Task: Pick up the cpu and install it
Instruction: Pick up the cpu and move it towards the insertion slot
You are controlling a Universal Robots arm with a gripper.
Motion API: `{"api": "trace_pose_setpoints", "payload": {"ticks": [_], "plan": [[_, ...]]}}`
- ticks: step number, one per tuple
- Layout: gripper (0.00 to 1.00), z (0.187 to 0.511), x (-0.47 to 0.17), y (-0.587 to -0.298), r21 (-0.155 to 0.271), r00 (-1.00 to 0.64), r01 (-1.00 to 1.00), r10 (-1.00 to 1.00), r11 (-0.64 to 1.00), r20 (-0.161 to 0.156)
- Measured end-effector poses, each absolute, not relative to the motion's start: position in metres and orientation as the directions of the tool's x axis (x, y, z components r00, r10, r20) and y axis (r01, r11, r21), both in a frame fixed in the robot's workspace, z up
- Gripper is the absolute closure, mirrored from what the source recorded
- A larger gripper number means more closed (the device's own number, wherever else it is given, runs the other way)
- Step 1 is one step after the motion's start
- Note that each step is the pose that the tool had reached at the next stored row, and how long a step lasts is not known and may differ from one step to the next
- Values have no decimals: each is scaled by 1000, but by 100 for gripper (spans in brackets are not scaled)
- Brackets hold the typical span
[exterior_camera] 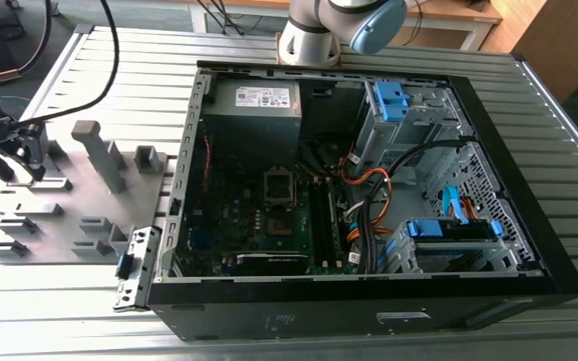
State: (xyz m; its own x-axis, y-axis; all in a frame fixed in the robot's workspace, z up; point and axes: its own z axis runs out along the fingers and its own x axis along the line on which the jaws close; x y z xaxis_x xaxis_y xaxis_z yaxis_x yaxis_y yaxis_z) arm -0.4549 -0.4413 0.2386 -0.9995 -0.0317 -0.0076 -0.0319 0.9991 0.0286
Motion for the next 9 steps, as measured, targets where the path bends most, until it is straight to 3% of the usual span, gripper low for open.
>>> {"api": "trace_pose_setpoints", "payload": {"ticks": [9], "plan": [[53,240,-455,-441,29,-999,-32,-32,999,-7]]}}
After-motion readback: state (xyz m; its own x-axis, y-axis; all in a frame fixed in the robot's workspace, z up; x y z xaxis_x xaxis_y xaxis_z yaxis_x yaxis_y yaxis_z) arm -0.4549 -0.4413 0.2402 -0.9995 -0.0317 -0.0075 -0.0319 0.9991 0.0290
